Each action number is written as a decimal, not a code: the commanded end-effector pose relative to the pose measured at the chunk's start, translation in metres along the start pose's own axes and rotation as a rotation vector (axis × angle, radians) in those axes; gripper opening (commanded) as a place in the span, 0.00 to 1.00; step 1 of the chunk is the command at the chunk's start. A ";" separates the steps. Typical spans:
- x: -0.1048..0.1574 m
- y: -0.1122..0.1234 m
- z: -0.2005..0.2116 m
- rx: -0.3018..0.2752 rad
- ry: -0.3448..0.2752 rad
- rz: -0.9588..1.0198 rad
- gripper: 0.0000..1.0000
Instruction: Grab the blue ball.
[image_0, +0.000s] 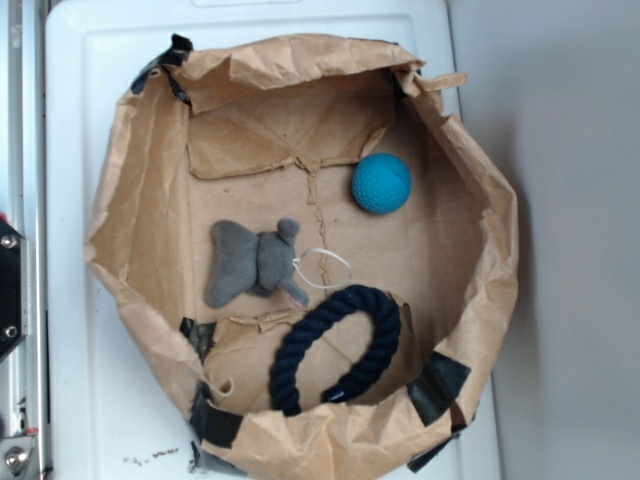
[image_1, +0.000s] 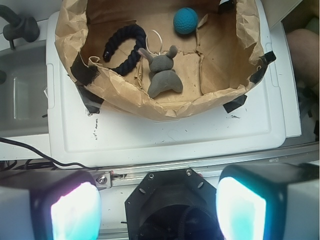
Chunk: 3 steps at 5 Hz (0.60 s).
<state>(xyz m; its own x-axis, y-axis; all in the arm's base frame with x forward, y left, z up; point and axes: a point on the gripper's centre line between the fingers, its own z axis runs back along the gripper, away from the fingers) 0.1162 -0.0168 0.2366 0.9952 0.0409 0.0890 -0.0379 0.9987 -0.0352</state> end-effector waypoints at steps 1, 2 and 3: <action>0.000 0.000 0.000 0.000 0.000 0.000 1.00; 0.027 -0.006 -0.019 -0.021 -0.011 0.068 1.00; 0.025 0.004 -0.032 -0.018 -0.013 0.102 1.00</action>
<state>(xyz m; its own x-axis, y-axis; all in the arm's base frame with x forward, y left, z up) 0.1409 -0.0141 0.2037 0.9878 0.1281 0.0889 -0.1232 0.9907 -0.0583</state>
